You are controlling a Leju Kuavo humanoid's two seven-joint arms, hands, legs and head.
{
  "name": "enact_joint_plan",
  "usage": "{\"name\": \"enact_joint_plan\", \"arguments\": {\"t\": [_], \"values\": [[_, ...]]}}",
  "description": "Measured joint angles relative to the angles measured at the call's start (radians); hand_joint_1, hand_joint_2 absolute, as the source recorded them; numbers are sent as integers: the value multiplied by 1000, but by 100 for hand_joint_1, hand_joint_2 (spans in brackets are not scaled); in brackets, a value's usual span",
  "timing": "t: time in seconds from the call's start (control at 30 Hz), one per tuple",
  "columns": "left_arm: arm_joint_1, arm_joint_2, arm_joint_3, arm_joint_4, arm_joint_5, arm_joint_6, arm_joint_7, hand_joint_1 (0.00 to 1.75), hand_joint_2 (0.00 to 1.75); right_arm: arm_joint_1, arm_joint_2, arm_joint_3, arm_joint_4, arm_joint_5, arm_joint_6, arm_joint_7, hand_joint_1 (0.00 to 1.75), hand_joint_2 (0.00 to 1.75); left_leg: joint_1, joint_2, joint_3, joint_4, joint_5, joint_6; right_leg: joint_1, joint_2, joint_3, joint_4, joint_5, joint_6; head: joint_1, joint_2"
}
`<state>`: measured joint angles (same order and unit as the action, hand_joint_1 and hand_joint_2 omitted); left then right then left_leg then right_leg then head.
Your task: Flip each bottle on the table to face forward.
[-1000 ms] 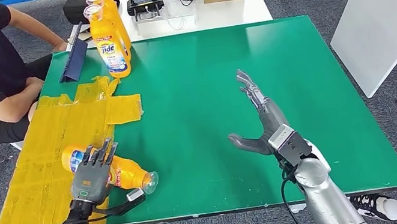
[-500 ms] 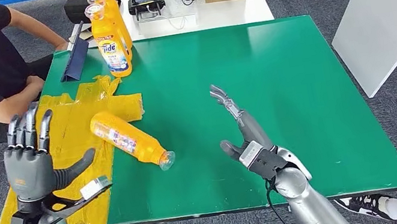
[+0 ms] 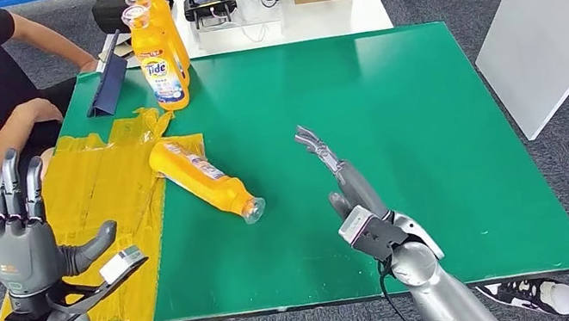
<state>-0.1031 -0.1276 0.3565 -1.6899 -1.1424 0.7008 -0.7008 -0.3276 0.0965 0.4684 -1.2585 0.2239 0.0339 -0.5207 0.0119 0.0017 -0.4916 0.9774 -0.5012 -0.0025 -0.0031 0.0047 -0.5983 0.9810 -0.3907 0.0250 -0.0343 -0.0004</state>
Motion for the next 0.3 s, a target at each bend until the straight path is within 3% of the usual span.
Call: {"name": "enact_joint_plan", "arguments": {"t": [0.17, 0.3], "values": [[-35, -2, 6, -4, 246, -1, 0, 0, 0, 1, 2, 4, 0, -5, -13, -4, 0, 0, 0, 0, 0, 0, 0, 0, 0, 0, 0, 0, 0, 0, 0, 0], [-64, 5, -7, 24, 593, -72, 8, 0, 0, 10, 14, 8, 0, 24, -48, -16, 0, 0, 0, 0, 1, 0, 0, 0, 0, 0, 0, 0, 0, 0, 0, 0]]}}
